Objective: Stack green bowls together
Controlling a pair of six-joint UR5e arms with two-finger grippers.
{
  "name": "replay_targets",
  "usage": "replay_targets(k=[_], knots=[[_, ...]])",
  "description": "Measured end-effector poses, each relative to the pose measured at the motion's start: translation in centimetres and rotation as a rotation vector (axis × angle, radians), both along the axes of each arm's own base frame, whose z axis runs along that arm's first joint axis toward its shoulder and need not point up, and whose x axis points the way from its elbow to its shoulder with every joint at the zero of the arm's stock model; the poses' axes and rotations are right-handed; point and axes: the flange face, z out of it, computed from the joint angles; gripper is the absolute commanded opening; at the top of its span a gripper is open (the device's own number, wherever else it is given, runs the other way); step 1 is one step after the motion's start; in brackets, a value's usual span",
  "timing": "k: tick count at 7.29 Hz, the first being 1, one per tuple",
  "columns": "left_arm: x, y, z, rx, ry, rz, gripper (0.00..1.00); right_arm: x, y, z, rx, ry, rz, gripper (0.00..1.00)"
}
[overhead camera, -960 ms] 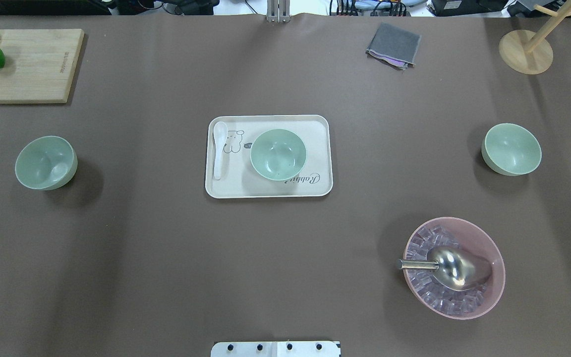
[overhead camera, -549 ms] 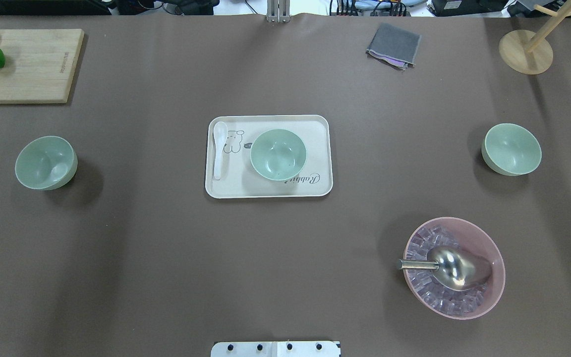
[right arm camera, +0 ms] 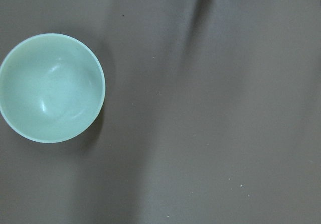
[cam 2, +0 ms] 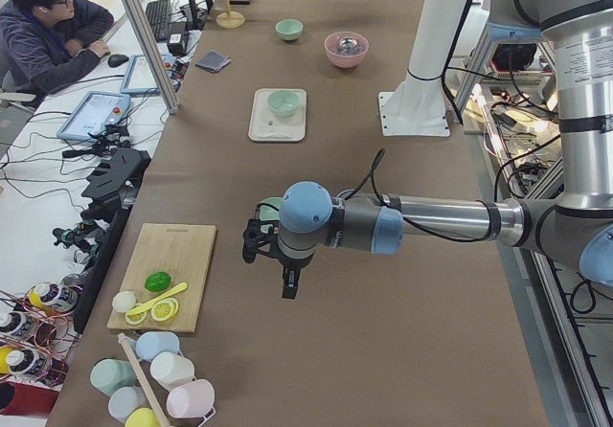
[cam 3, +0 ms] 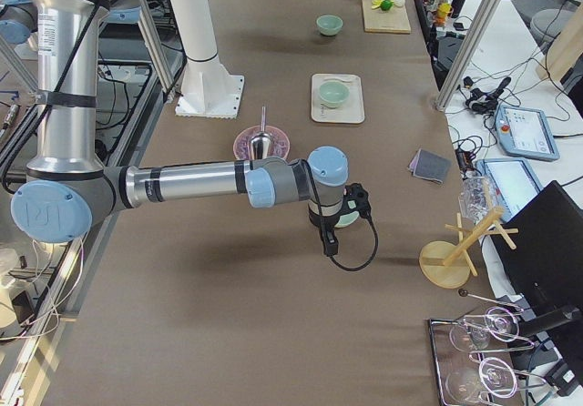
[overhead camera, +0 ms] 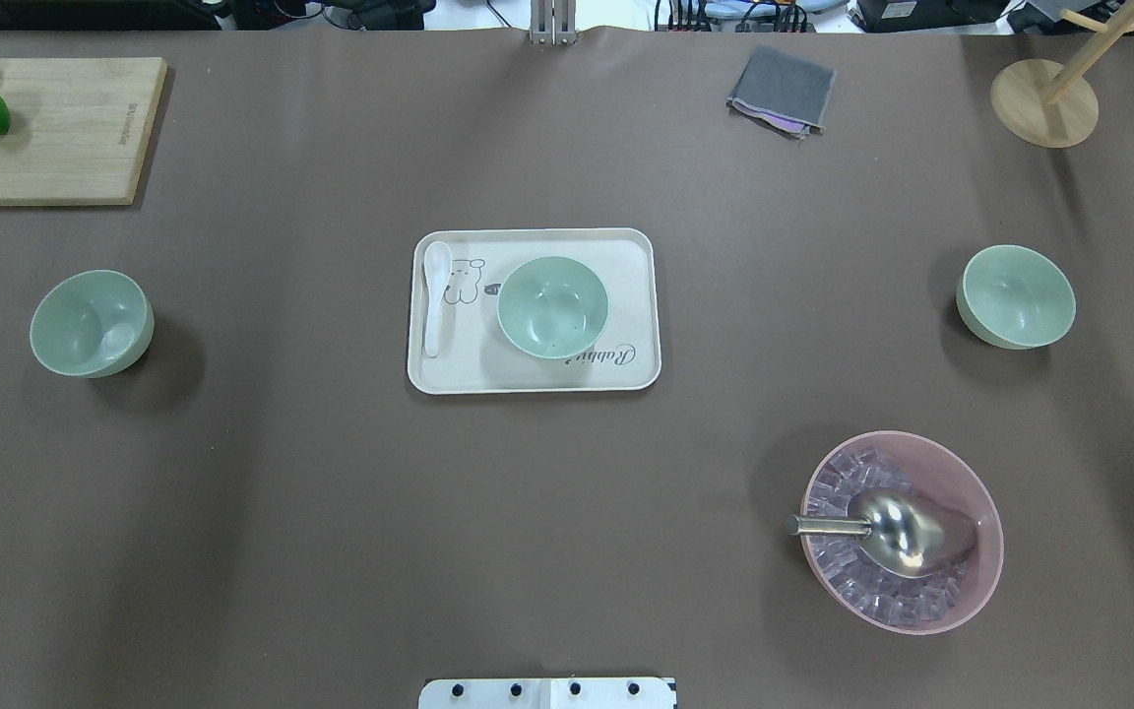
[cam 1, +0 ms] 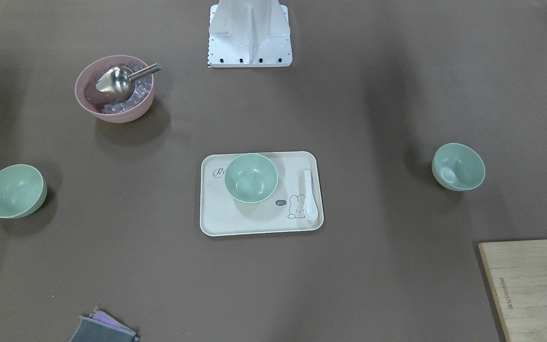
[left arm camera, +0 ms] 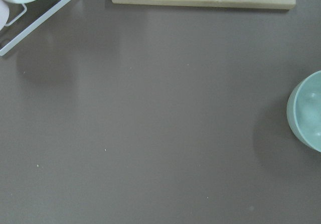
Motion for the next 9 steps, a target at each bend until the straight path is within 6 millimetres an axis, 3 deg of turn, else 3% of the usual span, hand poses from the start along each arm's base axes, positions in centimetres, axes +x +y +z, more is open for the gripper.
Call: replay_targets(k=[3,7,9], knots=[[-0.3,-3.5,-2.9,0.137,-0.011,0.000,0.98,0.7,-0.8,-3.1,0.068,-0.014,0.061,1.00],[-0.4,-5.2,-2.1,0.329,-0.022,0.000,0.98,0.6,-1.6,-4.2,0.189,-0.048,0.092,1.00],[-0.1,-6.1,-3.5,0.374,-0.019,-0.001,0.98,-2.0,-2.4,-5.4,0.172,-0.074,0.090,1.00]])
